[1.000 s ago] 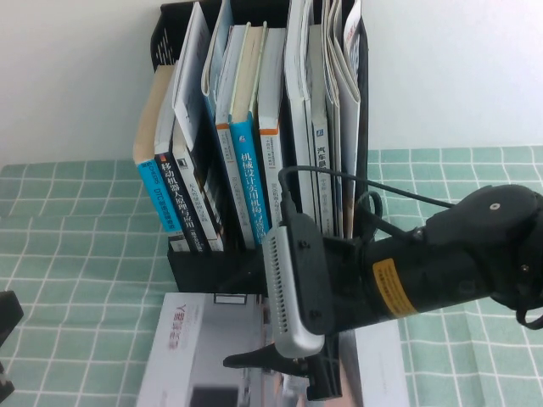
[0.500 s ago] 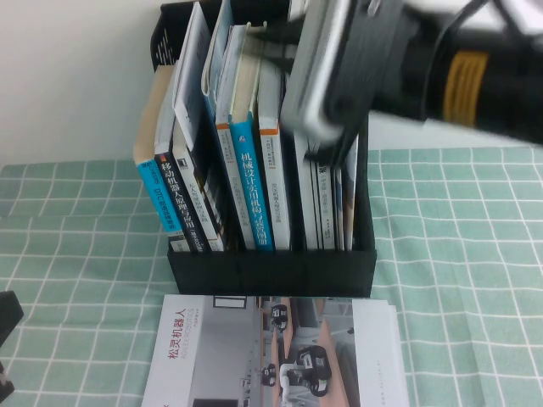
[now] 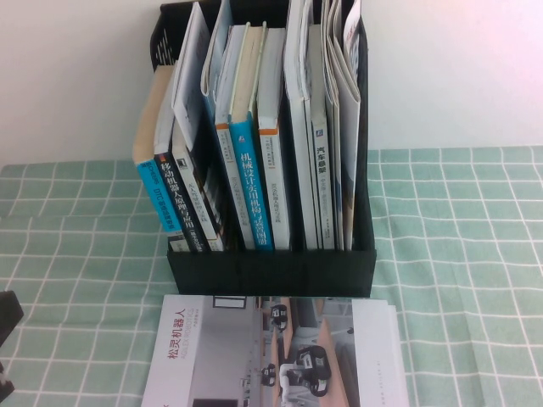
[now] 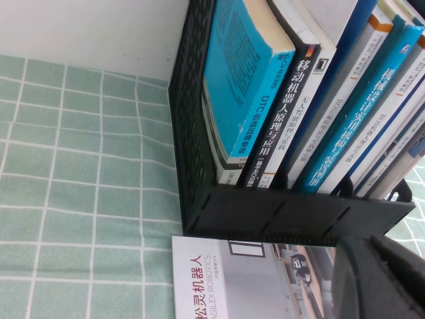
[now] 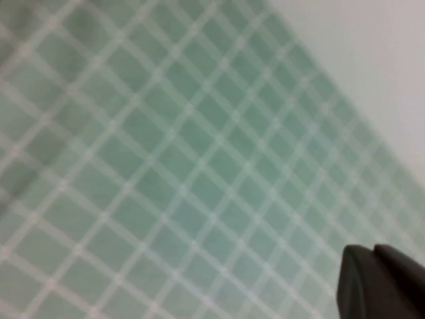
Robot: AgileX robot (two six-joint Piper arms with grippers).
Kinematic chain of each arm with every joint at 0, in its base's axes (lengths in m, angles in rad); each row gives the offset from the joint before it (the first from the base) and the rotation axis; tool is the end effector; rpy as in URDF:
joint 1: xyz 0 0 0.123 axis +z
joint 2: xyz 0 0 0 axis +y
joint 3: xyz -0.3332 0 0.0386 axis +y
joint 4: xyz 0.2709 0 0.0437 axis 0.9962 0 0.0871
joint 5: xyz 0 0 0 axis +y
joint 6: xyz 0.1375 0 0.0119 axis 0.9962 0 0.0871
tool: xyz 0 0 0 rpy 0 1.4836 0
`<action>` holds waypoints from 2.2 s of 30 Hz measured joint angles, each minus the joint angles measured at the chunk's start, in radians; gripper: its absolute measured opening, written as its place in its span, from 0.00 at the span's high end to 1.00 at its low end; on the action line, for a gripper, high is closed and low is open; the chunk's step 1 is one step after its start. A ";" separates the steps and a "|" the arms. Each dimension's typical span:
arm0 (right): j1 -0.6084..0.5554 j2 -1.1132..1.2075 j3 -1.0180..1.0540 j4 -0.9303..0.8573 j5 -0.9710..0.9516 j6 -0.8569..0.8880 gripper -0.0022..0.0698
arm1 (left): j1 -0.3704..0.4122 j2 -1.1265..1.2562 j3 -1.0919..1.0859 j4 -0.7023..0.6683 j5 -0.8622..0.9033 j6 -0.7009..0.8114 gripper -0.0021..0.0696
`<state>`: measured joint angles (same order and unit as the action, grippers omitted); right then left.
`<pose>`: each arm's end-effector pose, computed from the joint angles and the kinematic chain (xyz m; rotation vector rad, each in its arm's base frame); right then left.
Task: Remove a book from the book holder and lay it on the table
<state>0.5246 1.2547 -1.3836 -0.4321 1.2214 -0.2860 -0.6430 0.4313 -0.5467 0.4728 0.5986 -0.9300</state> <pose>0.2587 0.0869 0.4249 -1.0186 2.2777 -0.4786 0.1038 -0.0334 0.3270 -0.0684 1.9385 -0.5435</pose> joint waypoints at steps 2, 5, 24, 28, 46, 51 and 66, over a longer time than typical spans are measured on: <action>-0.020 -0.063 0.029 0.177 0.003 -0.065 0.97 | 0.000 0.000 0.000 0.000 0.000 0.000 0.97; -0.025 -0.215 0.119 0.393 -0.186 -0.154 0.97 | 0.000 0.000 0.000 0.000 0.000 -0.002 0.97; -0.027 -1.266 1.051 0.564 -0.822 -0.261 0.97 | 0.000 -0.005 0.002 0.036 -0.030 -0.008 0.97; -0.029 -1.268 1.110 0.578 -0.788 -0.243 0.97 | 0.000 -0.005 0.003 0.044 -0.030 -0.008 0.97; -0.029 -1.265 1.152 0.620 -0.630 -0.239 0.97 | 0.000 -0.005 0.003 0.051 -0.028 -0.008 0.97; -0.029 -1.265 1.152 0.620 -0.630 -0.239 0.97 | 0.000 -0.005 0.006 0.051 -0.028 -0.008 0.97; -0.029 -1.265 1.152 0.620 -0.630 -0.239 0.97 | 0.431 -0.356 0.148 -0.595 -0.327 1.150 0.97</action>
<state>0.4955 -0.0102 -0.2320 0.1877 0.5915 -0.5248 -0.2124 0.0752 -0.3989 -0.1218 0.2717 0.2196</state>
